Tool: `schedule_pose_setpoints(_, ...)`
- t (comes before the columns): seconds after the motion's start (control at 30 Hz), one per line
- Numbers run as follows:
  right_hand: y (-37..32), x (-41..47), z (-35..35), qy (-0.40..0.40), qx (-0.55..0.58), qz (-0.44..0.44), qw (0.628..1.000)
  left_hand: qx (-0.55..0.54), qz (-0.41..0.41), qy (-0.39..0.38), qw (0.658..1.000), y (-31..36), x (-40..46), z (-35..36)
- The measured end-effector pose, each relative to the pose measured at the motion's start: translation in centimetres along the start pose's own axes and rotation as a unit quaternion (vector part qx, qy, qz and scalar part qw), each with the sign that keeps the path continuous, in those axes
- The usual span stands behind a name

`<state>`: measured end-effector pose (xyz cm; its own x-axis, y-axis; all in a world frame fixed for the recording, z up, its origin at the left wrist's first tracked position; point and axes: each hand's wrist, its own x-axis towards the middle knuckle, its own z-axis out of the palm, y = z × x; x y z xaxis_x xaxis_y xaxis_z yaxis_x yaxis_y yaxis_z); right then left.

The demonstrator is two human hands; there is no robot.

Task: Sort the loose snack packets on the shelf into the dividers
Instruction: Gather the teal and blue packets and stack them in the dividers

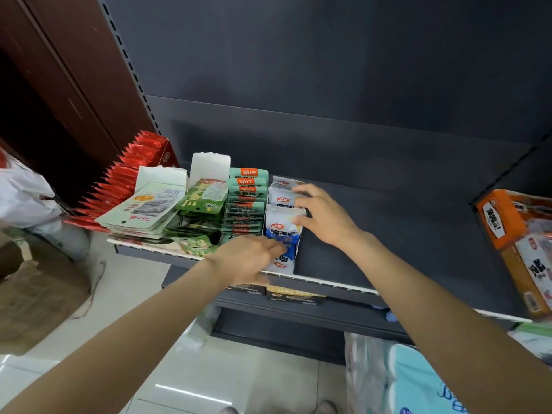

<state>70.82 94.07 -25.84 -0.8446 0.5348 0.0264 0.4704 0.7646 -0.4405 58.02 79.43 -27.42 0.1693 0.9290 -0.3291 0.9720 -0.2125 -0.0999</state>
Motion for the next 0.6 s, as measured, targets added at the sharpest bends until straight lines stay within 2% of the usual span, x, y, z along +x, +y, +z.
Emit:
schedule_pose_setpoints(0.13,0.1,0.2,0.1,0.005,0.006,0.003,1.0,0.066,-0.022,0.025,0.997,0.7,0.8,0.0)
schedule_pose_setpoints(0.2,0.2,0.2,0.0,0.001,0.005,0.004,1.0,0.056,-0.034,0.015,0.998,1.0,1.1,0.3)
schedule_pose_setpoints(0.33,0.2,0.4,-0.1,-0.004,0.008,0.005,1.0,-0.022,-0.084,0.019,0.996,0.5,1.4,-0.2)
schedule_pose_setpoints(0.5,0.1,1.6,-1.1,-0.016,0.001,0.013,1.0,-0.093,-0.095,0.054,0.99,-1.5,1.8,-2.8)
schedule_pose_setpoints(0.6,0.0,2.4,-1.7,-0.035,0.008,0.043,0.998,-0.181,-0.122,0.022,0.976,-2.4,1.8,-4.4)
